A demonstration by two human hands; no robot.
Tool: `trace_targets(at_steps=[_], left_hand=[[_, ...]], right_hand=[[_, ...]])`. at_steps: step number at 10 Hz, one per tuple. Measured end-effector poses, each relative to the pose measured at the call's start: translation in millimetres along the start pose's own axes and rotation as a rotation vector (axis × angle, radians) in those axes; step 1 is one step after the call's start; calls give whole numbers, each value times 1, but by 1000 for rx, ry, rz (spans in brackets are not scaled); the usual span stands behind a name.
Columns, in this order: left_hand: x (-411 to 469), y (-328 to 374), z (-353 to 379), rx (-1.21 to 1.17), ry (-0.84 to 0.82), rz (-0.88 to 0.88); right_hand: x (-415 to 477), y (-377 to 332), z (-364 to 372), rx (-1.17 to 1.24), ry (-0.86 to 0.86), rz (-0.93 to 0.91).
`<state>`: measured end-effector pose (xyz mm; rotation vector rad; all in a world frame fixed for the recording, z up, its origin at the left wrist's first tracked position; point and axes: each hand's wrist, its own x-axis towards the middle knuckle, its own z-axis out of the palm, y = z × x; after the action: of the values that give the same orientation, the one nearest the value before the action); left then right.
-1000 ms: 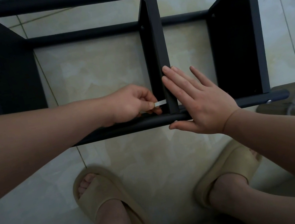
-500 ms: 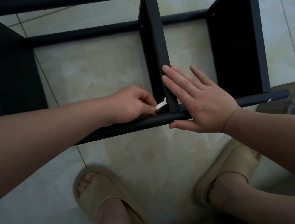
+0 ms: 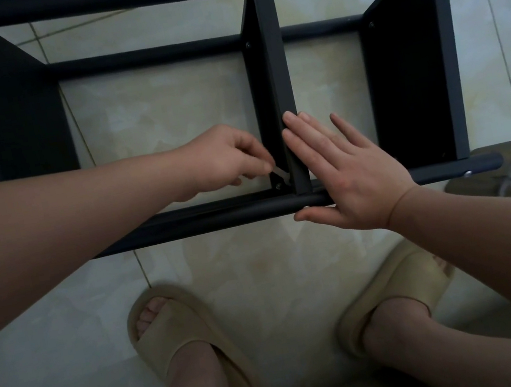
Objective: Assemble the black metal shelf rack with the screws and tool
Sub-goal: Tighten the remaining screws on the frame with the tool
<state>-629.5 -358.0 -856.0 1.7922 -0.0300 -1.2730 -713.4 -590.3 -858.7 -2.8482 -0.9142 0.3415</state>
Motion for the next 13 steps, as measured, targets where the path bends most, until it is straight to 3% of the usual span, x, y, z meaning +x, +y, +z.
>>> trace_targets(at_steps=[2, 3, 7, 13], left_hand=[[4, 3, 12, -466, -35, -205], [6, 6, 11, -522, -50, -228], [13, 8, 14, -473, 91, -220], [8, 9, 19, -477, 44, -207]], right_hand=[[0, -1, -1, 8, 6, 2], [0, -1, -1, 9, 5, 1], [0, 0, 1, 19, 13, 3], [0, 0, 1, 19, 25, 3]])
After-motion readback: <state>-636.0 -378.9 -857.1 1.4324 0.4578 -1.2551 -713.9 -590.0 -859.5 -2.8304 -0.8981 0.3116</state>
